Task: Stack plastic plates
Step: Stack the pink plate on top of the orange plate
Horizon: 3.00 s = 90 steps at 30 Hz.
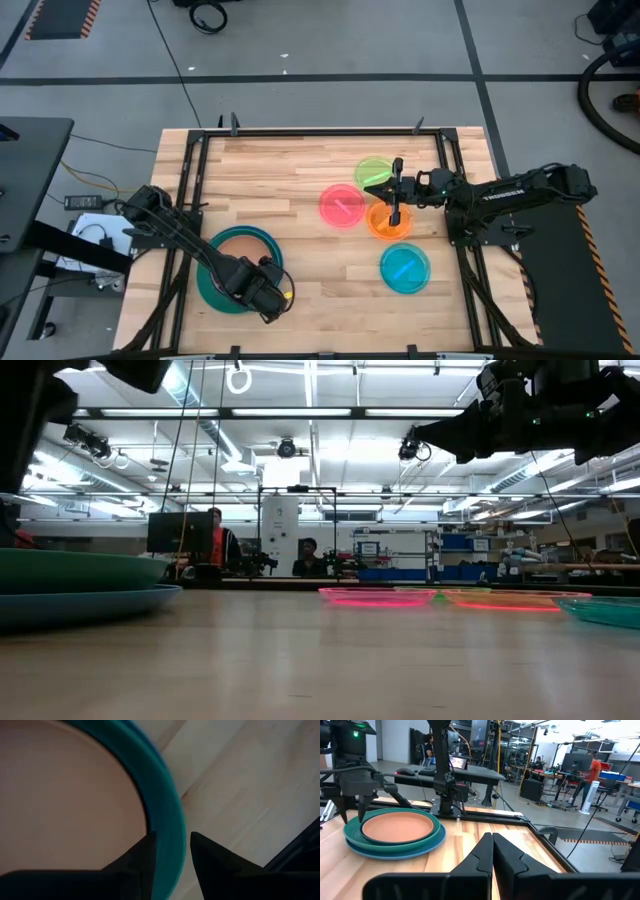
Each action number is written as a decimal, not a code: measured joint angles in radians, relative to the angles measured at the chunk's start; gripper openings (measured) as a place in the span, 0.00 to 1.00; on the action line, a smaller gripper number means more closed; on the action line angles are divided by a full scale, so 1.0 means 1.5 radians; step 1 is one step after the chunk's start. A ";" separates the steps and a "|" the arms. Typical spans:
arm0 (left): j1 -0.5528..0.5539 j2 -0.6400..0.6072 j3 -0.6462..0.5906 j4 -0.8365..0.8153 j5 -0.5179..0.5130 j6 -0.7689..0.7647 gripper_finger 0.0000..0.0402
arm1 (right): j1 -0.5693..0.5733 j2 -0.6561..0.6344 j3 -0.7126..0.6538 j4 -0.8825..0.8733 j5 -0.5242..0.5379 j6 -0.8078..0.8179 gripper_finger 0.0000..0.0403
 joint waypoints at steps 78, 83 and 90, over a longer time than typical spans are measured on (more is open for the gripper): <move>0.407 0.160 0.000 0.390 -0.134 1.143 0.32 | 0.330 0.000 0.000 -0.275 0.214 0.290 0.03; 0.422 0.166 0.000 0.380 -0.061 1.183 0.32 | 0.338 0.000 0.000 -0.274 0.218 0.293 0.03; 0.435 0.182 -0.001 0.379 -0.059 1.239 0.31 | 0.338 0.000 0.000 -0.274 0.218 0.295 0.03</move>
